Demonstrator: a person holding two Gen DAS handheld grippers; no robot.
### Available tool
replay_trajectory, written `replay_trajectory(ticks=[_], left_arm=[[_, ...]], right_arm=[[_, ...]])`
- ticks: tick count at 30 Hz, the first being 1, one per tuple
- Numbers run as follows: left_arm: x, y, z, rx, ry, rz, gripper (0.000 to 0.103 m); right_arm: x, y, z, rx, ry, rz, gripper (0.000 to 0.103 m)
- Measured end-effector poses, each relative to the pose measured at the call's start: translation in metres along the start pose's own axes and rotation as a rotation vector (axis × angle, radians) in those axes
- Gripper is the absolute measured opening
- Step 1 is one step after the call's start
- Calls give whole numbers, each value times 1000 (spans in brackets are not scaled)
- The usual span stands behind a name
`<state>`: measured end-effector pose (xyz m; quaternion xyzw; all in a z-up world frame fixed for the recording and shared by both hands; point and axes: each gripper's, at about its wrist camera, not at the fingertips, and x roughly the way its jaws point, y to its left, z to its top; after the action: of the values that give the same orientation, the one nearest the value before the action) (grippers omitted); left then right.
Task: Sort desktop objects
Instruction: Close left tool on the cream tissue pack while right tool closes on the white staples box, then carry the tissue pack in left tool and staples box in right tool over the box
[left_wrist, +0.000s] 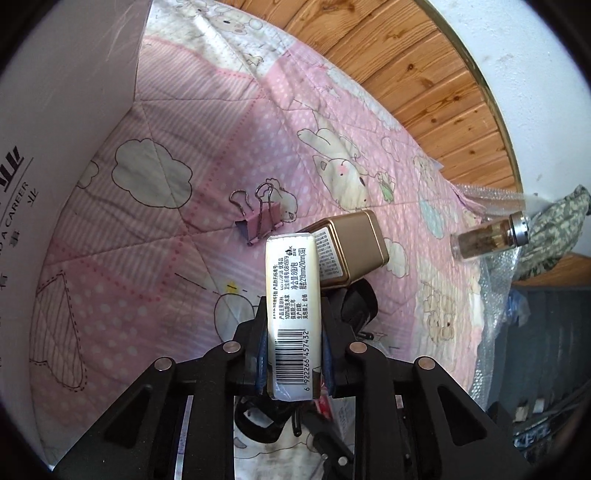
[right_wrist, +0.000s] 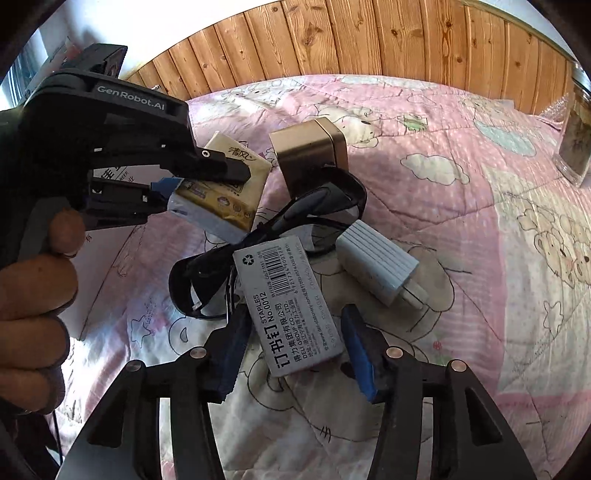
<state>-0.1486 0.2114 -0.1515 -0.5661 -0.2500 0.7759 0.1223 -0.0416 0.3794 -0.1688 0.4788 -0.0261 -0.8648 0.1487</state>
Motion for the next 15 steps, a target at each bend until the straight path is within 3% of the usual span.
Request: replay_trajectory(ticks=[2, 9, 15], left_arm=[[-4, 1, -2, 14, -5, 14, 23], [-29, -8, -17, 99, -38, 69, 23], [-55, -1, -34, 119, -51, 69, 23]], right_arm=[[-2, 4, 1, -15, 5, -18, 39], [-27, 1, -5, 64, -10, 22, 39], [-41, 1, -10, 132, -13, 63, 39]])
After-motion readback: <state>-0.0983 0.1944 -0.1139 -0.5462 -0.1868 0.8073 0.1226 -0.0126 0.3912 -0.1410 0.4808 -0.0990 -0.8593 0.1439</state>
